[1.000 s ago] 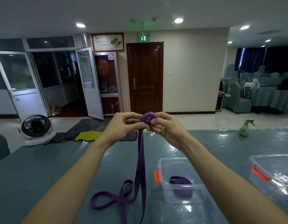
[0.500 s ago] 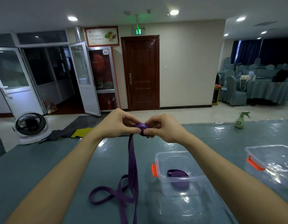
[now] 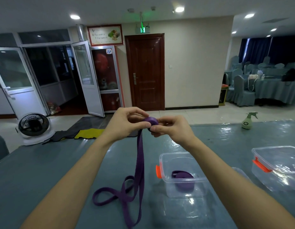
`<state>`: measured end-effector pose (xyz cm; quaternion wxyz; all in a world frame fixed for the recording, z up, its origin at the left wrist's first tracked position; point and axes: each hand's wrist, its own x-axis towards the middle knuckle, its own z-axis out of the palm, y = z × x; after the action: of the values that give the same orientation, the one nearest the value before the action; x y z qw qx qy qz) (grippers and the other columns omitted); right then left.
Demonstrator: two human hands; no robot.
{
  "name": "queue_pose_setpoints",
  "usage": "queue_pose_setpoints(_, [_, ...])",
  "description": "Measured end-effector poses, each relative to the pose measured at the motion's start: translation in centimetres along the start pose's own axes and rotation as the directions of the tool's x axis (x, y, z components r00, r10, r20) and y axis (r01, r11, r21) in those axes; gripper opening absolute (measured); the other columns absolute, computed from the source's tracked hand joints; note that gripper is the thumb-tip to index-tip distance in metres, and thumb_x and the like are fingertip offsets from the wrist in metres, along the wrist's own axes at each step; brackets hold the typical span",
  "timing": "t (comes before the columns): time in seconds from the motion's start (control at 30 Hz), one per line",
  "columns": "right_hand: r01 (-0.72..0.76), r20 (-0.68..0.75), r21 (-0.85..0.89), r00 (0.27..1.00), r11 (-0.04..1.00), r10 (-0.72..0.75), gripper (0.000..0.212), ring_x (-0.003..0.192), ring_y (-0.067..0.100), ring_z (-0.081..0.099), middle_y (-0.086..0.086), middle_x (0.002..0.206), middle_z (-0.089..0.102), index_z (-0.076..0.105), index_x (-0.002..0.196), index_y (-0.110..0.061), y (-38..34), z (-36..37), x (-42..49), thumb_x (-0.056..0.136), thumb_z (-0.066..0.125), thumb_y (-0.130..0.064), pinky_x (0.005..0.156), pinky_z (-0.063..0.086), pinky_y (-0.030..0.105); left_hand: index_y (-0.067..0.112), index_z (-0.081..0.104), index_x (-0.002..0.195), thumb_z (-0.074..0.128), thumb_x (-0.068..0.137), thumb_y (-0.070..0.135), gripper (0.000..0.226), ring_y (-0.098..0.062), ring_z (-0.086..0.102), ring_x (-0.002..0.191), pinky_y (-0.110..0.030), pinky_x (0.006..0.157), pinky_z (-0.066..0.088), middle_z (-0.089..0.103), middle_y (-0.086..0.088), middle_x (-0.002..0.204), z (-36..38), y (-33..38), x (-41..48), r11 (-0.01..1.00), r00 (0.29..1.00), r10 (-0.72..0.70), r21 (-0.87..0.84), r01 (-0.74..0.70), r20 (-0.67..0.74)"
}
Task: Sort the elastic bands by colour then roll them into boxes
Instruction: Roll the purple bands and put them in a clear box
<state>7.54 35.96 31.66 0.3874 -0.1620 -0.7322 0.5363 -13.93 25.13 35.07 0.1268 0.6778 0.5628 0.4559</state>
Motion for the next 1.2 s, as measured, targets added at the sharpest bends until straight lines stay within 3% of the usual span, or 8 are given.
queue_pose_setpoints(0.23, [0.003,-0.207,0.205,0.978,0.979,0.041,0.032,0.088,0.023,0.081,0.008,0.096,0.084,0.087,0.105,-0.022,2.2,1.8,-2.6,0.076,0.092,-0.035,0.076,0.061,0.025,0.035,0.083,0.12,0.097,0.075,0.033,0.047,-0.018,0.081,0.112,-0.043,0.101,0.064,0.085,0.003,0.115,4.1,-1.6,-2.3,0.953,0.985,-0.111,-0.296,0.067,-0.134])
queue_pose_setpoints(0.47, [-0.149,0.026,-0.232,0.987,0.961,0.159,0.05,0.081,0.02,0.081,0.003,0.094,0.082,0.081,0.118,-0.021,3.4,-0.4,-5.2,0.074,0.097,-0.036,0.083,0.065,0.036,0.028,0.079,0.11,0.1,0.077,0.02,0.04,-0.007,0.082,0.092,-0.025,0.087,0.066,0.085,0.011,0.095,4.0,-1.2,-3.2,0.992,0.985,-0.088,0.108,0.072,0.151])
queue_pose_setpoints(0.6, [-0.026,0.023,-0.685,0.998,0.728,0.057,0.045,0.081,0.008,0.07,-0.01,0.105,0.07,0.08,0.119,-0.029,3.1,-0.9,-6.0,0.079,0.093,-0.047,0.079,0.06,0.034,0.031,0.061,0.099,0.1,0.077,0.016,0.047,-0.003,0.079,0.079,-0.026,0.075,0.065,0.083,0.006,0.084,5.8,-0.5,-2.5,0.957,0.961,-0.131,0.284,0.058,0.243])
queue_pose_setpoints(0.67, [0.002,0.055,-0.712,0.997,0.702,0.052,0.037,0.078,0.006,0.065,-0.012,0.094,0.065,0.082,0.113,-0.029,3.2,-0.8,-6.7,0.082,0.092,-0.044,0.073,0.054,0.029,0.03,0.061,0.091,0.101,0.074,0.016,0.045,-0.004,0.076,0.074,-0.027,0.07,0.064,0.079,0.008,0.08,6.8,-0.3,-2.1,0.932,0.951,-0.092,0.361,-0.021,0.294])
queue_pose_setpoints(0.77, [-0.066,-0.018,-0.614,0.997,0.787,0.069,0.024,0.079,0.014,0.07,-0.005,0.085,0.068,0.084,0.102,-0.024,3.8,-1.6,-8.2,0.081,0.094,-0.031,0.074,0.057,0.036,0.03,0.067,0.085,0.101,0.072,0.018,0.038,-0.005,0.075,0.077,-0.032,0.075,0.064,0.077,0.01,0.081,8.0,-0.1,-1.5,0.924,0.943,-0.021,0.367,-0.109,0.334])
queue_pose_setpoints(0.9, [-0.166,-0.229,-0.143,0.965,0.976,0.13,0.026,0.08,0.031,0.081,0.009,0.083,0.081,0.082,0.095,-0.026,4.0,-3.3,-11.3,0.081,0.093,-0.008,0.078,0.063,0.063,0.021,0.077,0.097,0.1,0.075,0.013,0.033,-0.016,0.08,0.089,-0.029,0.086,0.065,0.082,-0.002,0.093,10.0,-0.9,-2.4,0.994,0.971,-0.022,-0.096,0.046,0.24])
queue_pose_setpoints(1.07, [-0.17,-0.348,0.153,0.913,0.974,0.214,0.026,0.082,0.033,0.081,0.018,0.093,0.082,0.083,0.109,-0.011,5.8,-5.1,-15.2,0.085,0.09,-0.007,0.087,0.064,0.041,0.032,0.081,0.112,0.098,0.073,0.006,0.05,-0.023,0.083,0.104,-0.027,0.087,0.064,0.085,-0.007,0.108,16.5,-0.9,-5.2,0.846,0.97,-0.194,-0.476,0.242,0.149])
queue_pose_setpoints(1.2, [-0.197,-0.379,0.255,0.88,0.947,0.285,0.033,0.092,0.037,0.081,0.022,0.098,0.082,0.08,0.116,-0.006,7.4,-6.6,-17.7,0.083,0.087,-0.008,0.107,0.055,0.054,0.031,0.084,0.112,0.098,0.071,0.016,0.046,-0.02,0.083,0.101,-0.023,0.086,0.062,0.086,-0.005,0.106,19.8,-0.1,-5.9,0.834,0.952,-0.241,-0.461,0.303,0.19])
